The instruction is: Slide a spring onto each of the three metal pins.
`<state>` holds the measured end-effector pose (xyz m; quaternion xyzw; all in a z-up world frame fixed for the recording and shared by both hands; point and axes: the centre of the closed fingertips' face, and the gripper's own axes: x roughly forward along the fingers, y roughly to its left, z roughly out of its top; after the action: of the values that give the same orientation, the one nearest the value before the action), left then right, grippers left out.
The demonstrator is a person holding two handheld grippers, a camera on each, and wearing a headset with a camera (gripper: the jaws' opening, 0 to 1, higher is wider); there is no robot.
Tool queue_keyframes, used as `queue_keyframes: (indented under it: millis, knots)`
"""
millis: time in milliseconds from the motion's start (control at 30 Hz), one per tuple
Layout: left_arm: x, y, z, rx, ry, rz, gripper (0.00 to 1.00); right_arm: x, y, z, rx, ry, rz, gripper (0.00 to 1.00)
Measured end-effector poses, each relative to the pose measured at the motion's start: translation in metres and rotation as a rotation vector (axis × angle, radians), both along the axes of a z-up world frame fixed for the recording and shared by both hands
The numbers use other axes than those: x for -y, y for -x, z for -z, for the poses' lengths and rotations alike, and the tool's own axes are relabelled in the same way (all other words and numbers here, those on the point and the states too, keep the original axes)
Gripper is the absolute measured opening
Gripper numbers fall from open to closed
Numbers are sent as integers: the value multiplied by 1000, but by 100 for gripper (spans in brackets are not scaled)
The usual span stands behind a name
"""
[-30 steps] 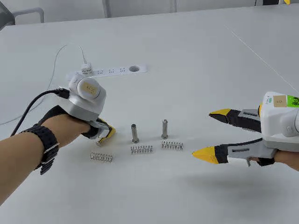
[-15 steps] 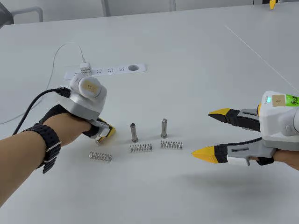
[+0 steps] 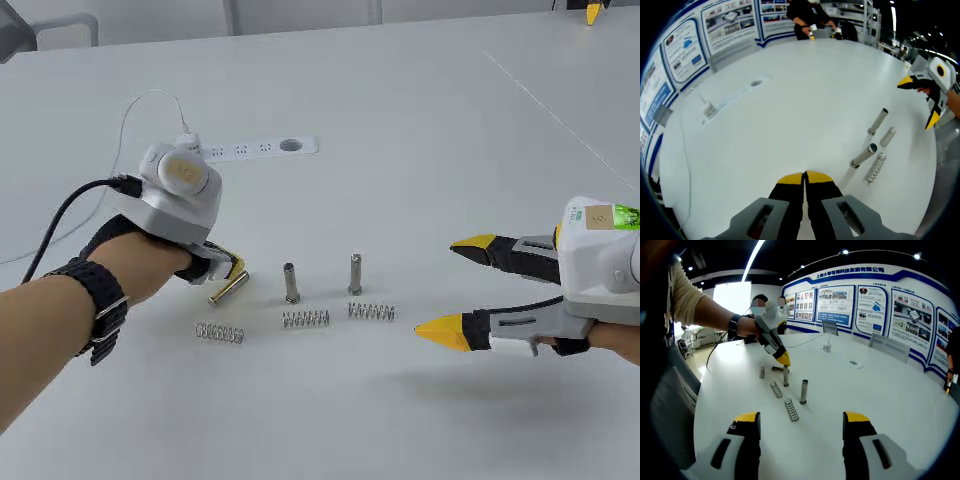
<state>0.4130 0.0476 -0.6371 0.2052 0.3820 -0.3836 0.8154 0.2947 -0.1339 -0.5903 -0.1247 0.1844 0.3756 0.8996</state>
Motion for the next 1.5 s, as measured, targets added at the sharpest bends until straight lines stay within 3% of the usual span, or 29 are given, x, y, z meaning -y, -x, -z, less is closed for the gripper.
queue_keyframes:
  millis: [267,900,1500]
  knots:
    - [-2,1,8,-14,-16,2,1,1,0,-1,4,0,6,68]
    - [0,-11,6,-16,-6,1,1,1,0,0,1,6,6,68]
    - [-1,-7,7,-20,-9,-3,1,2,1,1,-3,8,7,68]
